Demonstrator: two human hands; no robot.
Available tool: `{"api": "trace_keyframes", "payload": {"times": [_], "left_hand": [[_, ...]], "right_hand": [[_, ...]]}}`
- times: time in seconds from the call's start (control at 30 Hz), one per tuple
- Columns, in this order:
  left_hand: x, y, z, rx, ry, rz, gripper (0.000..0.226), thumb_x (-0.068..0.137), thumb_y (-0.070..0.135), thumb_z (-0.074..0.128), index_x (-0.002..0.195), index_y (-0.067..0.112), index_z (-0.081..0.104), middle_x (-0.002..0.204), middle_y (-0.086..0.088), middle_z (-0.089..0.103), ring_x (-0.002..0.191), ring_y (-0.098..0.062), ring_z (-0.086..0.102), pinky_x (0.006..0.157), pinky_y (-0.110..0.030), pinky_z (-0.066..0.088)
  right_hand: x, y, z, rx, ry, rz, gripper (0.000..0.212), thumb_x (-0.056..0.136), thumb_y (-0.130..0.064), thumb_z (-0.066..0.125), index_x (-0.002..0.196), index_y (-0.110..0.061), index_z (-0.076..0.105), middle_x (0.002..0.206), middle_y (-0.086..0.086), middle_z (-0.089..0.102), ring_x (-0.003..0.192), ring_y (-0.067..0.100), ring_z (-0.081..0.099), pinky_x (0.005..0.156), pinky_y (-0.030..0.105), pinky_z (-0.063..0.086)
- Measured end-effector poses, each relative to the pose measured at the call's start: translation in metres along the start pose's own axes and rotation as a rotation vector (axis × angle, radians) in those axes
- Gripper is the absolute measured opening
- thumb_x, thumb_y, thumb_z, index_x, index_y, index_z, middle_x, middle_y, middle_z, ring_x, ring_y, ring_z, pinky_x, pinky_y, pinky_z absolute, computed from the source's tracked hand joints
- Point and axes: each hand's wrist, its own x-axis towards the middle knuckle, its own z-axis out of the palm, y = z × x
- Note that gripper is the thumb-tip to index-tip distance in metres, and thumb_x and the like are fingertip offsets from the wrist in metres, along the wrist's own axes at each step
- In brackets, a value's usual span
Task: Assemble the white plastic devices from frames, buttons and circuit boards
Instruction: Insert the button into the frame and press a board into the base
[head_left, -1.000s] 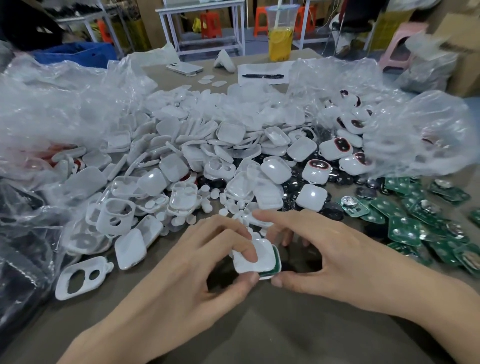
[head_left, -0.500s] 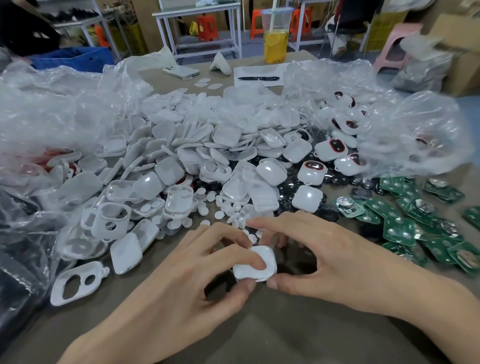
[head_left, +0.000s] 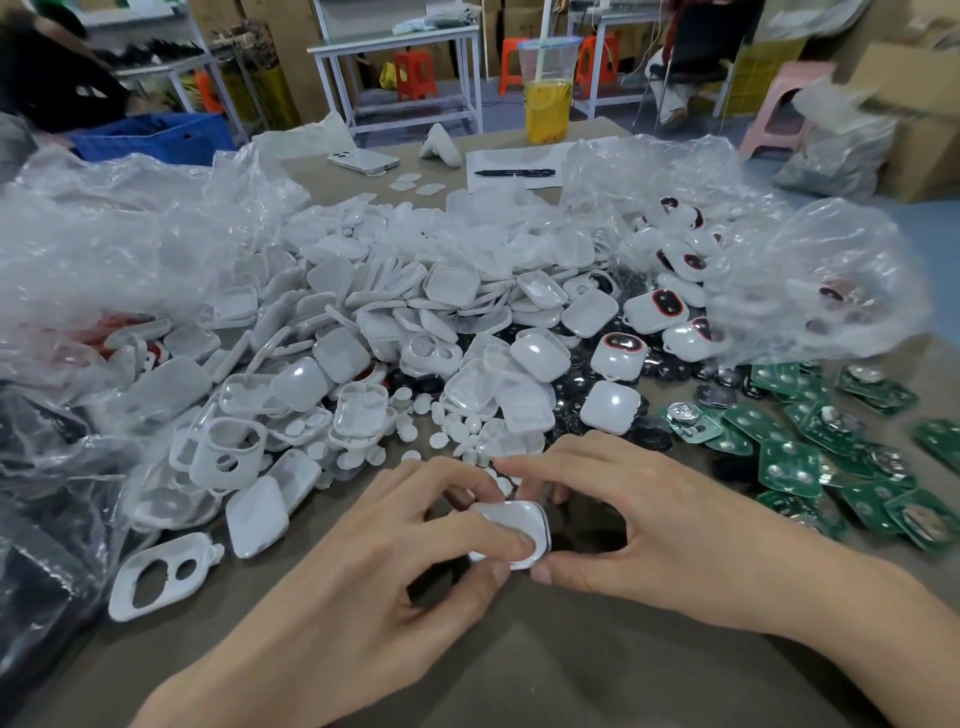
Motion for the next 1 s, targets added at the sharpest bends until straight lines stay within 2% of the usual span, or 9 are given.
{"api": "trace_keyframes", "payload": {"times": [0.23,0.37,0.47,0.6,0.67,0.77,0.9,1.0], "left_hand": [[0.001,0.005,0.0,0.029,0.022,0.011,0.013,0.097,0.04,0.058,0.102,0.043,0.069,0.123,0.02,0.054,0.107,-0.011,0.057,0.088,-0.028,0.047],[0.002,0.006,0.0,0.041,0.025,-0.008,0.014,0.096,0.044,0.057,0.102,0.047,0.069,0.121,0.023,0.054,0.104,-0.009,0.056,0.088,-0.027,0.046],[0.001,0.007,-0.002,0.038,0.006,-0.026,0.012,0.096,0.05,0.055,0.1,0.053,0.066,0.121,0.027,0.052,0.111,-0.008,0.055,0.092,-0.028,0.045],[0.002,0.007,-0.002,0.045,0.02,-0.037,0.012,0.094,0.056,0.054,0.1,0.057,0.064,0.12,0.029,0.052,0.11,-0.007,0.055,0.087,-0.026,0.048],[0.003,0.007,-0.001,0.032,0.022,-0.049,0.013,0.093,0.059,0.053,0.099,0.058,0.065,0.121,0.03,0.051,0.111,-0.006,0.054,0.086,-0.024,0.048],[0.003,0.007,0.0,0.009,0.019,-0.065,0.015,0.091,0.06,0.053,0.098,0.057,0.067,0.121,0.03,0.051,0.112,-0.006,0.052,0.088,-0.024,0.046],[0.004,0.007,-0.001,0.002,0.014,-0.085,0.016,0.09,0.06,0.055,0.097,0.054,0.068,0.118,0.03,0.051,0.11,-0.005,0.051,0.088,-0.023,0.044],[0.004,0.007,-0.001,0.0,0.024,-0.097,0.015,0.089,0.06,0.056,0.096,0.054,0.068,0.114,0.028,0.052,0.109,-0.005,0.051,0.089,-0.023,0.044]], "right_hand": [[0.0,-0.001,-0.001,0.042,-0.002,0.004,0.056,0.088,-0.06,0.063,0.14,-0.048,0.047,0.122,-0.036,0.042,0.12,-0.013,0.041,0.094,-0.001,0.027],[0.0,0.002,-0.002,0.106,-0.015,0.052,0.058,0.084,-0.07,0.062,0.137,-0.06,0.04,0.124,-0.037,0.043,0.122,-0.014,0.041,0.092,0.0,0.029],[0.001,0.001,-0.002,0.156,-0.017,0.055,0.049,0.086,-0.062,0.065,0.131,-0.063,0.046,0.122,-0.039,0.046,0.119,-0.016,0.043,0.089,-0.001,0.028],[0.005,0.001,-0.003,0.171,-0.031,0.077,0.043,0.084,-0.059,0.07,0.122,-0.067,0.053,0.118,-0.039,0.048,0.114,-0.015,0.046,0.086,0.007,0.034],[0.007,0.001,-0.004,0.179,-0.038,0.094,0.044,0.082,-0.06,0.071,0.122,-0.066,0.053,0.116,-0.039,0.048,0.111,-0.014,0.048,0.084,0.011,0.035],[0.008,0.0,-0.004,0.17,-0.032,0.09,0.045,0.082,-0.056,0.074,0.121,-0.064,0.054,0.113,-0.039,0.05,0.109,-0.013,0.049,0.081,0.006,0.035],[0.01,-0.005,-0.006,0.159,-0.026,0.112,0.023,0.081,-0.049,0.077,0.1,-0.057,0.067,0.108,-0.038,0.05,0.103,-0.014,0.049,0.079,0.003,0.033],[0.012,-0.008,-0.007,0.156,-0.031,0.15,0.021,0.082,-0.044,0.078,0.101,-0.045,0.07,0.107,-0.034,0.05,0.101,-0.014,0.049,0.079,0.004,0.034]]}}
